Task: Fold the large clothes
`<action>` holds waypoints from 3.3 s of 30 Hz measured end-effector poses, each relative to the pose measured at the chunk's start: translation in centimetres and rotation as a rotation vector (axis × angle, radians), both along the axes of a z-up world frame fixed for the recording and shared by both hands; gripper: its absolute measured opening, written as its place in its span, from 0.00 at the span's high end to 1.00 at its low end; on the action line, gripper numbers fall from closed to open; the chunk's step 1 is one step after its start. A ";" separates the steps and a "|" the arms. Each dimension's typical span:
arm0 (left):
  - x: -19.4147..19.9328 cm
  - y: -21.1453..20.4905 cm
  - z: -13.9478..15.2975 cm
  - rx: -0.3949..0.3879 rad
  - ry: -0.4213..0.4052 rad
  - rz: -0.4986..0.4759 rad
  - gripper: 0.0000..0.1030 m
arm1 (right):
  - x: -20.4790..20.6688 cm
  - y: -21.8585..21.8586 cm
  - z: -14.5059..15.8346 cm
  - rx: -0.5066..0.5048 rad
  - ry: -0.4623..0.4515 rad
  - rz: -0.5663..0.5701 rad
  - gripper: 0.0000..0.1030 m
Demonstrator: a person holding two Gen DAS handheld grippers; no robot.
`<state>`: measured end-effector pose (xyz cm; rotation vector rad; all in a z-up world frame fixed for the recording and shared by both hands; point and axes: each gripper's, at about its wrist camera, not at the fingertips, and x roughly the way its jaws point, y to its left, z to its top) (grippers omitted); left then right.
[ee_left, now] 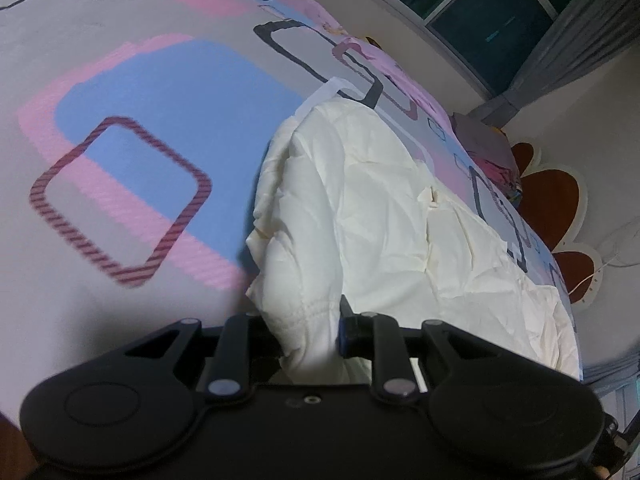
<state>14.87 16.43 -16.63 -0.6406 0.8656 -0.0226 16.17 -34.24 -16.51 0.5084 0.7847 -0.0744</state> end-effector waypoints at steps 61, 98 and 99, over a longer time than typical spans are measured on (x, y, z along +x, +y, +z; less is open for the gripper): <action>11.8 -7.5 -2.2 0.494 -0.122 -0.008 0.24 | 15.0 5.9 -5.6 -0.449 -0.141 0.145 0.36; 9.2 1.3 -2.3 0.229 0.061 -0.065 0.01 | 10.5 20.5 -4.3 -0.498 -0.156 0.478 0.36; 9.3 1.1 -2.3 0.233 0.055 -0.079 0.07 | 10.5 20.6 -4.6 -0.509 -0.156 0.480 0.36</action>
